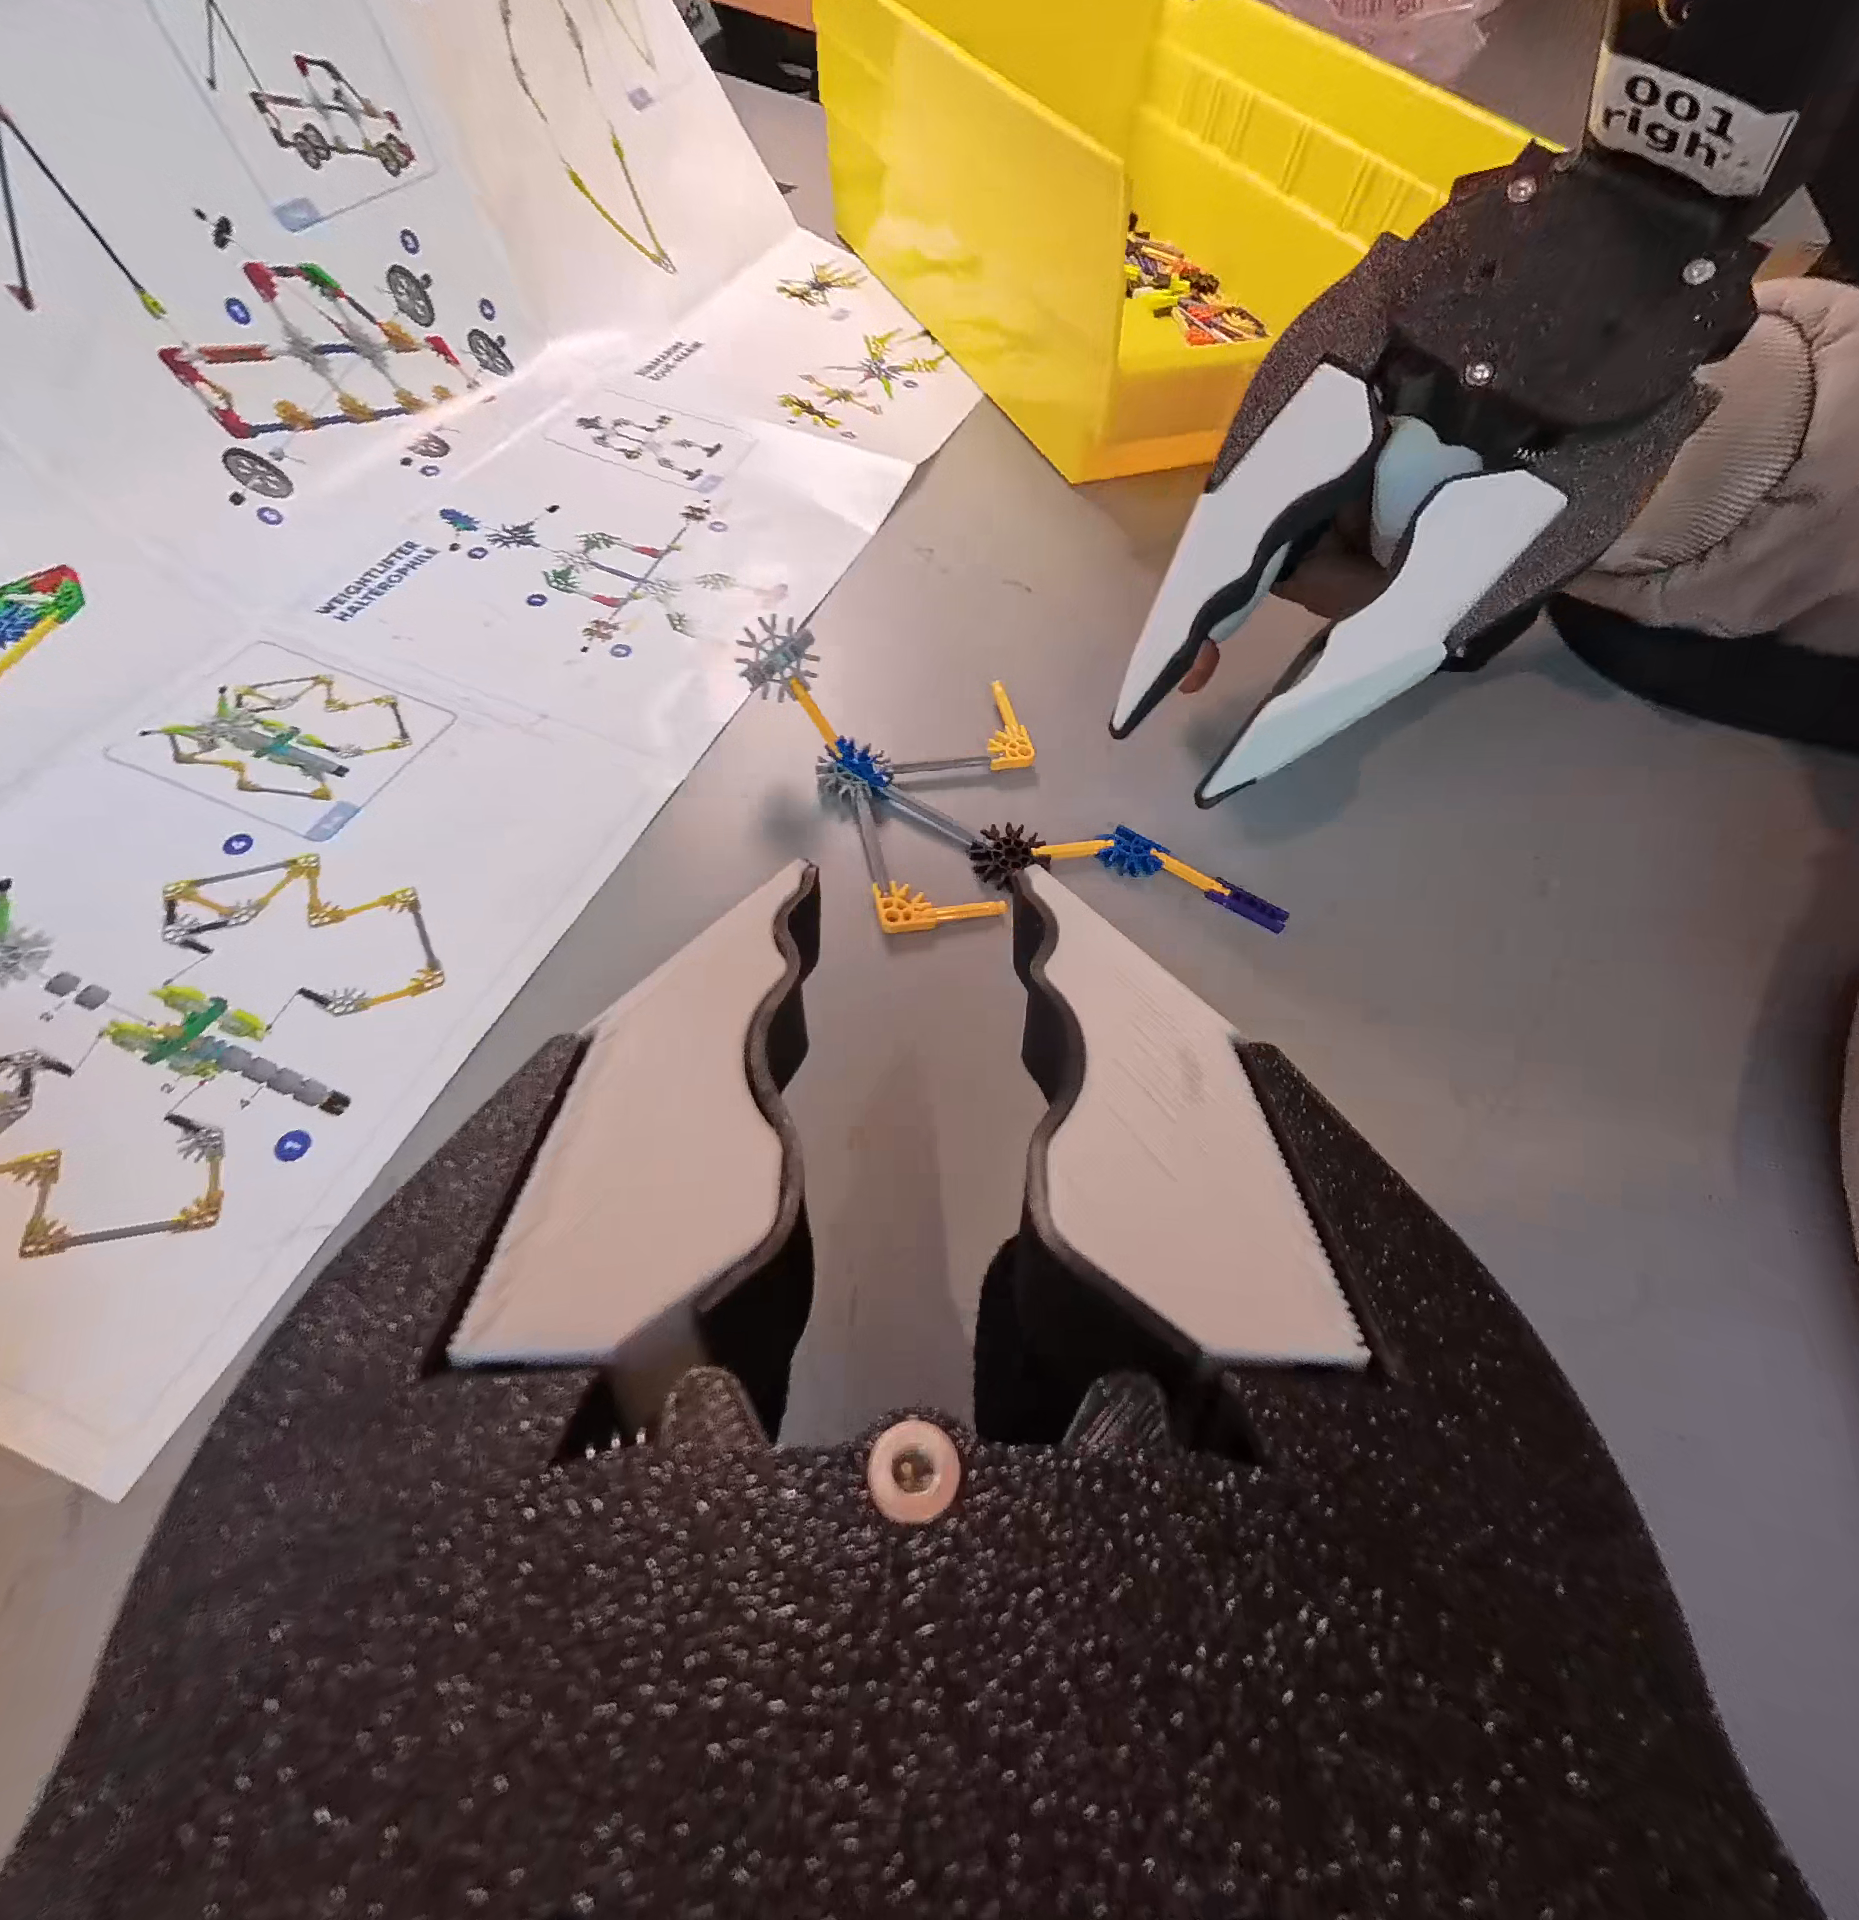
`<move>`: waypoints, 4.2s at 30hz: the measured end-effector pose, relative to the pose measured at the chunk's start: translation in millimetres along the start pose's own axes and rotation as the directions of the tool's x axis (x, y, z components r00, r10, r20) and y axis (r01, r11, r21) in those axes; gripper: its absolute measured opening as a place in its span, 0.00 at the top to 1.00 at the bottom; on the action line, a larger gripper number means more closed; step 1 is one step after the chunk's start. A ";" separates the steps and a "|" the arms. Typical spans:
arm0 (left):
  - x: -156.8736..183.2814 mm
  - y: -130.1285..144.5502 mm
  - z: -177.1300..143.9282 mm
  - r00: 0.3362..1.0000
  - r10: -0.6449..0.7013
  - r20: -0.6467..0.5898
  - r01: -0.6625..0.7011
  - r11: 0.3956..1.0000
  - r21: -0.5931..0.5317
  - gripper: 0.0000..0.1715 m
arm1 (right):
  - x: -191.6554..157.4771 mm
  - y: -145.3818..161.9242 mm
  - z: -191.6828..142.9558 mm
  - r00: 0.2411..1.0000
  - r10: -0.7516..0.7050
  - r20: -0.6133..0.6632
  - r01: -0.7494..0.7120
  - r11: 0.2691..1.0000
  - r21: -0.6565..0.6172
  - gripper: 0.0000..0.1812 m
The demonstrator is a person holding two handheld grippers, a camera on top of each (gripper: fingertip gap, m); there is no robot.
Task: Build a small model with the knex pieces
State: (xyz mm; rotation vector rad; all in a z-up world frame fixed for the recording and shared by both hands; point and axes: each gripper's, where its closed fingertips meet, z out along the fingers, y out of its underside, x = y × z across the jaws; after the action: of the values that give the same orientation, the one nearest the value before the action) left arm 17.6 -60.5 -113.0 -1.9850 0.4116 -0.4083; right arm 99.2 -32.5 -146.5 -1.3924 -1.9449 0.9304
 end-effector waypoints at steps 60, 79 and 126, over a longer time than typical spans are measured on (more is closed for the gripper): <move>-1.8 31.5 11.9 0.997 0.072 -0.007 -0.072 0.988 -0.138 0.75 | -1.1 2.8 -26.6 0.994 -0.110 0.012 0.111 0.990 -0.089 0.79; -132.2 -3.9 -42.0 0.796 -0.071 0.601 0.030 0.996 0.079 0.87 | 43.3 -10.8 -26.1 0.990 0.081 -0.117 -0.070 0.993 0.094 0.75; -265.4 -5.7 17.4 0.651 -0.041 0.758 0.166 0.982 -0.090 0.97 | 50.0 -12.7 -22.4 0.980 0.155 -0.127 -0.133 0.976 0.170 0.84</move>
State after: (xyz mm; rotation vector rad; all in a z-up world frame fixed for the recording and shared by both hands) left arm -208.4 76.5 -143.0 -2.1295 -0.2242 0.4221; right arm 94.6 17.2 -120.4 -1.4781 -1.6458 1.0040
